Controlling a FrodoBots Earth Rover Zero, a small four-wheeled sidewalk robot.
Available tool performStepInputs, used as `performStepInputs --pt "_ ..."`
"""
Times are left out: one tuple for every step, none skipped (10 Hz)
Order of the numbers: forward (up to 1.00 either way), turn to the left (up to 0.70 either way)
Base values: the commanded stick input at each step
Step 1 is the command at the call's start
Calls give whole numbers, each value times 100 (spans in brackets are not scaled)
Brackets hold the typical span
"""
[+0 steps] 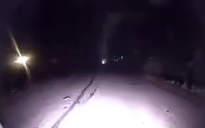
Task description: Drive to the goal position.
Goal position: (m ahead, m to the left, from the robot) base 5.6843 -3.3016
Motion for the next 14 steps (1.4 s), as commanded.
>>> performStepInputs --pt "100 0" --pt "100 0" --pt "100 0" --pt "100 0" --pt "100 0" --pt "100 0" --pt "100 0" --pt "100 0" --pt "100 0" --pt "100 0" --pt "100 0" --pt "100 0" --pt "100 0" --pt "100 0"
